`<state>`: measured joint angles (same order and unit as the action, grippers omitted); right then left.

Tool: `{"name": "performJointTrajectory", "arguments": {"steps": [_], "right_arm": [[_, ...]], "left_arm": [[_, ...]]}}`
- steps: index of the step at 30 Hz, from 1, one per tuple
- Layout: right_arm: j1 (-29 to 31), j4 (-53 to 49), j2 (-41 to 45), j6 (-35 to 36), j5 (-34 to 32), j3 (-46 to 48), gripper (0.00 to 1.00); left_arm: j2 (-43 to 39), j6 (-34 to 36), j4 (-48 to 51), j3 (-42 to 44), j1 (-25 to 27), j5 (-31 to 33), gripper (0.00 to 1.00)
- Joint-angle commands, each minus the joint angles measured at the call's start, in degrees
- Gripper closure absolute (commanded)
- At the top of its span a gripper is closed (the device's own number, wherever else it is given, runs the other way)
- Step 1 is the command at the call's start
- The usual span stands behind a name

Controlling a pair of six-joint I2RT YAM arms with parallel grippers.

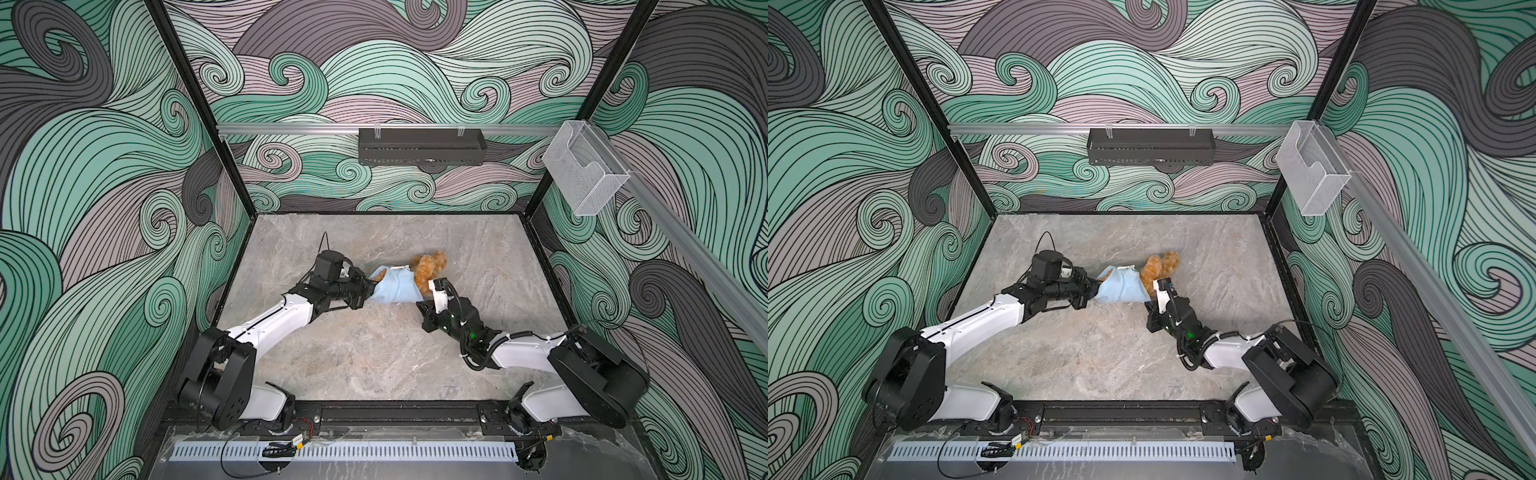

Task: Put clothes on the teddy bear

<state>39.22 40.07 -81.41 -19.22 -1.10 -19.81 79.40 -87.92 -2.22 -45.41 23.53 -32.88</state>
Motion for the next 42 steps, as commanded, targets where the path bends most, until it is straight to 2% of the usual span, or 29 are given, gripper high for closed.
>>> {"name": "performJointTrajectory", "arguments": {"steps": [1,7,11,13,15,16,18,24,29,32,34,37,42], "right_arm": [[-2.5,-8.6,2.6,1.9,-2.6,1.1,1.0],[-5.9,-21.6,3.9,0.5,-8.2,-2.5,1.0],[-8.7,-22.8,3.6,-1.3,-9.2,-2.5,1.0],[-9.1,-20.1,3.5,-0.1,-4.8,-2.6,1.0],[-9.1,-12.7,2.8,1.7,5.4,-1.9,0.99],[-9.1,-9.4,2.0,2.5,11.1,-2.0,0.96],[-8.9,-9.0,0.5,3.4,17.4,-3.8,0.91],[-9.5,-17.4,2.2,2.8,20.5,-5.8,0.79],[-10.2,-27.7,14.6,0.7,18.8,-3.4,0.68],[-10.6,-35.6,24.6,1.0,14.9,-4.5,0.63],[-10.6,-39.4,27.9,1.5,13.8,-7.2,0.61],[-10.7,-41.1,26.7,0.8,15.8,-11.7,0.6],[-11.3,-47.4,13.7,-0.5,24.4,-23.2,0.63]], "left_arm": [[-1.7,5.0,2.5,-1.7,-2.1,-0.4,1.0],[-1.6,9.6,4.9,-1.9,-2.9,-2.7,1.0],[-1.1,16.5,7.5,-2.4,-3.0,-4.4,1.0],[0.2,19.6,5.6,-1.9,-2.8,-5.8,1.0],[1.6,21.2,1.1,-1.2,-1.7,-6.7,1.0],[3.3,22.1,-1.4,-0.9,-0.8,-6.8,1.0],[5.7,24.3,-5.0,-1.1,0.7,-6.2,1.0],[9.9,29.5,-13.3,0.2,2.3,-2.2,1.0],[9.8,38.4,-10.9,0.1,2.3,-2.1,1.0],[8.5,47.8,-5.9,-0.4,2.4,-1.6,1.0],[7.4,53.0,-4.1,-0.3,2.4,-1.3,1.0],[6.3,59.4,-4.1,0.5,2.4,-1.7,1.0],[5.0,65.6,-3.1,0.4,2.4,0.9,1.0]]}}
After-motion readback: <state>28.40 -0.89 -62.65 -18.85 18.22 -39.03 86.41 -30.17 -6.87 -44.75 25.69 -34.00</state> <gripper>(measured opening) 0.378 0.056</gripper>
